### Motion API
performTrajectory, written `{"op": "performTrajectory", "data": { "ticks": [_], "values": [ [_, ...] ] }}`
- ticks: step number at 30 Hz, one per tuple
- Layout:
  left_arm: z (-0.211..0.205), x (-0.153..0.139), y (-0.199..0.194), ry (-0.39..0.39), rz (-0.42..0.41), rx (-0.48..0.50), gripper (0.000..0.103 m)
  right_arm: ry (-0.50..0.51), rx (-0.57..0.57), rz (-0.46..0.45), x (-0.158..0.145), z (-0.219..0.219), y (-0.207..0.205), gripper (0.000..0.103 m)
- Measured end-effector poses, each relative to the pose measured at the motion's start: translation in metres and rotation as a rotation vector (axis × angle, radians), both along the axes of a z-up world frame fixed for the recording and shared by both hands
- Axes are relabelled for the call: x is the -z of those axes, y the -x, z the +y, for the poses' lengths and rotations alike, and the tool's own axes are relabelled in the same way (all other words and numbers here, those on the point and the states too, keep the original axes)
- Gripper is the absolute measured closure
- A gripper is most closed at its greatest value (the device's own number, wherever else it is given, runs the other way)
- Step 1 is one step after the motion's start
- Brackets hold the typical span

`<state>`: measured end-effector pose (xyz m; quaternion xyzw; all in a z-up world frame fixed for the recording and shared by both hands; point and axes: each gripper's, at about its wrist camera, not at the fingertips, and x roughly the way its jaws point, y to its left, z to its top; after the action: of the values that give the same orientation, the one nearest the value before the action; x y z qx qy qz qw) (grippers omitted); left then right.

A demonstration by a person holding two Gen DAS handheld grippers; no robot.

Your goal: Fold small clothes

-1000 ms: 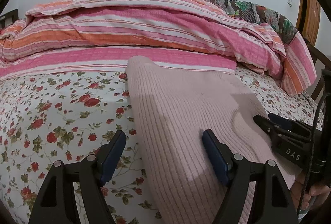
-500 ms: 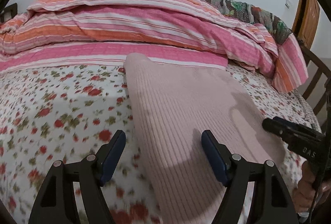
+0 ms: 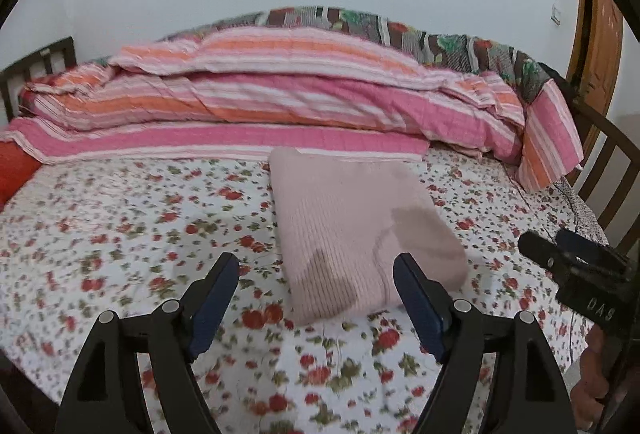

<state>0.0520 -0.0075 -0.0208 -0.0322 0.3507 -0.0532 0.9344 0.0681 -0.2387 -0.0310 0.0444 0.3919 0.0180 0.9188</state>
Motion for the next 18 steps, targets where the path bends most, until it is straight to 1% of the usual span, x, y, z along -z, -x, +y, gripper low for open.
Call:
{"op": "performTrajectory", "data": {
  "ticks": [1,4,7,11,18],
  "values": [
    [0.0,-0.006,0.007,-0.012,-0.01,-0.005,0.02,0.008,0.007,-0.002,-0.003,0.0,0.006,0.018],
    [-0.002,-0.017,0.024,-0.035,-0.027,-0.019,0.015,0.013,0.012,-0.024,-0.012,0.0,0.025,0.009],
    [-0.004,-0.025,0.037,-0.048,-0.038,-0.026,0.015,-0.008,0.013,-0.035,-0.02,-0.003,0.039,0.006],
    [-0.007,-0.034,0.05,-0.064,-0.053,-0.022,0.015,0.008,0.027,-0.044,-0.028,-0.005,0.051,0.006],
    [-0.01,-0.042,0.061,-0.062,-0.064,-0.021,0.014,0.022,0.033,-0.061,-0.04,-0.005,0.064,0.005]
  ]
}}
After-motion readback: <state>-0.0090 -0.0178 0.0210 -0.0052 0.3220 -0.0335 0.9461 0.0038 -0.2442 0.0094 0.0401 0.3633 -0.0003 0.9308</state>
